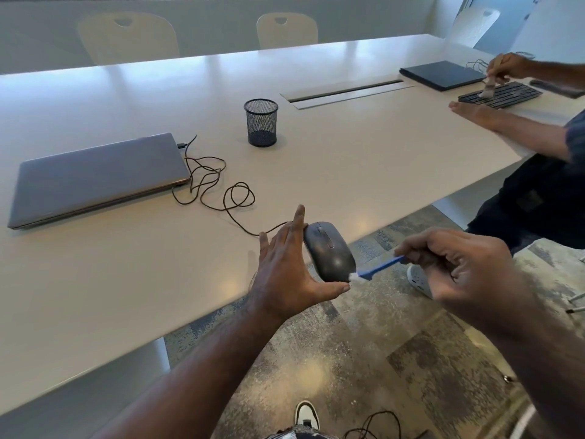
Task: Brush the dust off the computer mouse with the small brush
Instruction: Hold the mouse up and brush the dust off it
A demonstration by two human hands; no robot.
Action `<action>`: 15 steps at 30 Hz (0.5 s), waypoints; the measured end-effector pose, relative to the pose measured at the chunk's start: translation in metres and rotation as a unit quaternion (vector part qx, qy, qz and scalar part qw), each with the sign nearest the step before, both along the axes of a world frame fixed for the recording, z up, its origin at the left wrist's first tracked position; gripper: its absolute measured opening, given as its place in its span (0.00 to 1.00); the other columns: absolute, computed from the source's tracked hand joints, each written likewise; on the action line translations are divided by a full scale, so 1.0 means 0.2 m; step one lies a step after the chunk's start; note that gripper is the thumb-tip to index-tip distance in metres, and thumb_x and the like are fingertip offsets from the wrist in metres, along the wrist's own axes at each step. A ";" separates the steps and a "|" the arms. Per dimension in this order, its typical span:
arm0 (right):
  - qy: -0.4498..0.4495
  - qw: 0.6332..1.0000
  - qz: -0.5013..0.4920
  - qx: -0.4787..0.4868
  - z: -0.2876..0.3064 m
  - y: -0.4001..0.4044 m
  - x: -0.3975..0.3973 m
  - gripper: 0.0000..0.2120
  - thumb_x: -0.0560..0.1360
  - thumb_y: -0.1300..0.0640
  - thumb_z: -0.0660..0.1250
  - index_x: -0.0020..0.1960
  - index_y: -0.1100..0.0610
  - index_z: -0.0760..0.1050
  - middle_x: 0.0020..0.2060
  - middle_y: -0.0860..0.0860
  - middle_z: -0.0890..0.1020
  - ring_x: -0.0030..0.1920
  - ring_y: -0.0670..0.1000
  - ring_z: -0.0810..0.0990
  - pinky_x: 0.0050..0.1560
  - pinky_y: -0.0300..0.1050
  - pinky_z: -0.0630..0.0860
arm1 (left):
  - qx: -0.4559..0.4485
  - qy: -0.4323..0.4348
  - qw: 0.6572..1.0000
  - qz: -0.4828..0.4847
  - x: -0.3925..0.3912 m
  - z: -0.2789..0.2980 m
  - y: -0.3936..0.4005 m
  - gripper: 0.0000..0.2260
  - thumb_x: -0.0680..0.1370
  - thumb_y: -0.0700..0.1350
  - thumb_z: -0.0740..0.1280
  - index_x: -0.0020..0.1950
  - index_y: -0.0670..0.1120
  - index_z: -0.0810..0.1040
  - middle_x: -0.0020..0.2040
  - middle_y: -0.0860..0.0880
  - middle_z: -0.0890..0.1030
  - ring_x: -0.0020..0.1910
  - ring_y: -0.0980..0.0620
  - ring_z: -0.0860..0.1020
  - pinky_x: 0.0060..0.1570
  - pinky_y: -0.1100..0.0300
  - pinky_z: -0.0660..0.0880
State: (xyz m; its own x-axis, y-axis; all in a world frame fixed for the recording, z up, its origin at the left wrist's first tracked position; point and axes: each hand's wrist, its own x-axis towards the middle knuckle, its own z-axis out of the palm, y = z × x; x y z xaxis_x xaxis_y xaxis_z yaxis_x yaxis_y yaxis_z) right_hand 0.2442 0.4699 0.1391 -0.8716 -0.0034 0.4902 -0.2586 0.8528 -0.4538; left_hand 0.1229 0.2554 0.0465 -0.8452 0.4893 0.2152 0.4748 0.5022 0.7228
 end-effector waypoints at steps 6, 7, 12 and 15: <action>0.020 1.000 -0.019 -0.001 -0.01 -0.02 0.00 0.11 0.73 0.66 0.69 0.52 0.55 0.82 0.43 0.44 0.84 0.44 0.41 0.83 0.43 0.42 0.82 | 0.000 0.004 1.000 -0.002 0.00 0.00 0.00 0.63 0.59 0.73 0.72 0.81 0.55 0.37 0.76 0.50 0.66 0.77 0.52 0.60 0.77 0.37 0.42; 0.006 1.000 -0.010 0.000 -0.01 -0.02 0.00 0.12 0.71 0.67 0.69 0.52 0.55 0.82 0.43 0.44 0.84 0.44 0.41 0.83 0.42 0.42 0.82 | -0.001 0.005 1.000 -0.001 0.00 0.01 0.01 0.63 0.59 0.74 0.72 0.81 0.55 0.38 0.76 0.49 0.65 0.77 0.52 0.60 0.77 0.37 0.42; 0.029 0.997 -0.013 -0.076 0.01 -0.05 -0.02 0.09 0.74 0.64 0.69 0.52 0.55 0.82 0.42 0.43 0.84 0.42 0.40 0.84 0.41 0.41 0.82 | -0.027 0.022 0.999 -0.011 0.02 0.03 0.01 0.63 0.60 0.72 0.73 0.80 0.55 0.35 0.76 0.49 0.64 0.78 0.52 0.58 0.77 0.39 0.38; -0.005 0.997 -0.007 -0.075 0.03 -0.11 -0.05 0.12 0.74 0.65 0.70 0.53 0.53 0.81 0.43 0.44 0.85 0.42 0.42 0.85 0.41 0.41 0.83 | -0.038 0.027 0.999 -0.023 0.04 0.04 0.03 0.64 0.60 0.70 0.75 0.79 0.57 0.32 0.77 0.49 0.63 0.78 0.51 0.56 0.76 0.41 0.36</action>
State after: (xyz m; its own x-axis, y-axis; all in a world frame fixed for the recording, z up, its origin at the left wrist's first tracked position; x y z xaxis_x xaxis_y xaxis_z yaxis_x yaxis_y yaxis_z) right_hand 0.2344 0.4486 0.1441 -0.8759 0.0810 0.4756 -0.2426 0.7781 -0.5794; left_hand 0.1304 0.2616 0.0542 -0.8089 0.5450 0.2206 0.5367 0.5314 0.6554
